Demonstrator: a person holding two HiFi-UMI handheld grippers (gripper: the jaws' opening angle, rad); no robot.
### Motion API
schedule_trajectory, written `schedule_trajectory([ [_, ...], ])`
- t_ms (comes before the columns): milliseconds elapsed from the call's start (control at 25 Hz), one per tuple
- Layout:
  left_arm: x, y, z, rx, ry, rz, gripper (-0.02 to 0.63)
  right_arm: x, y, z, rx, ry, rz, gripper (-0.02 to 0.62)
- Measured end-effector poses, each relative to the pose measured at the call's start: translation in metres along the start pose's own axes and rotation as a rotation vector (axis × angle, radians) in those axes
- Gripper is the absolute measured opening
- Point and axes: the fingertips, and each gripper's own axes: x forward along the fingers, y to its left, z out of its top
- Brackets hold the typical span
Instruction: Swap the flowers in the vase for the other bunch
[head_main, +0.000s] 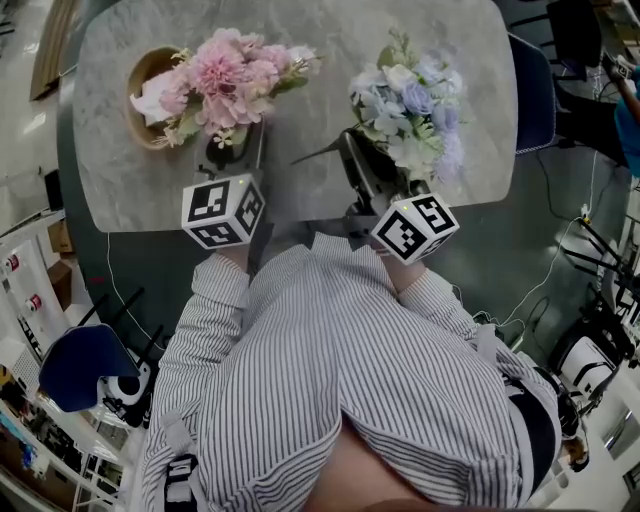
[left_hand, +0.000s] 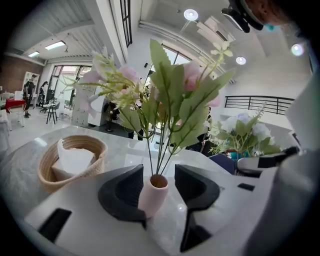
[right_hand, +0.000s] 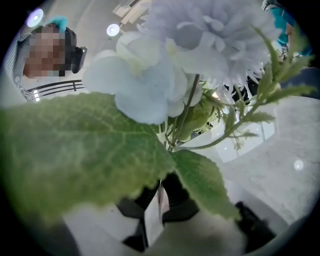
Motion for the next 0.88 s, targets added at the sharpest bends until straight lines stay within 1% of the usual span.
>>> schedule_trajectory([
  [240,0.010,-0.001,-0.001,0.016,0.001,-0.008,0.195,-0.002,-0.005,-0.002,0.011,-0.007,-0.005,0.028],
  [480,0.017,0.008,0.003,0.041,-0.008,0.018,0.192,0.001,-0.005,-0.002,0.002,0.016,-0.017,0.028],
  [600,0.019,0.012,0.003,0.039,-0.010,0.029,0.192,0.002,-0.004,-0.003,0.003,0.013,-0.015,0.028],
  [720,0.020,0.013,0.006,0.031,-0.014,0.026,0.161,0.002,-0.005,-0.002,-0.003,0.019,-0.019,0.028],
  [880,0.020,0.012,0.008,0.043,-0.015,0.026,0.115,0.003,-0.004,-0.002,0.003,0.014,-0.016,0.028],
])
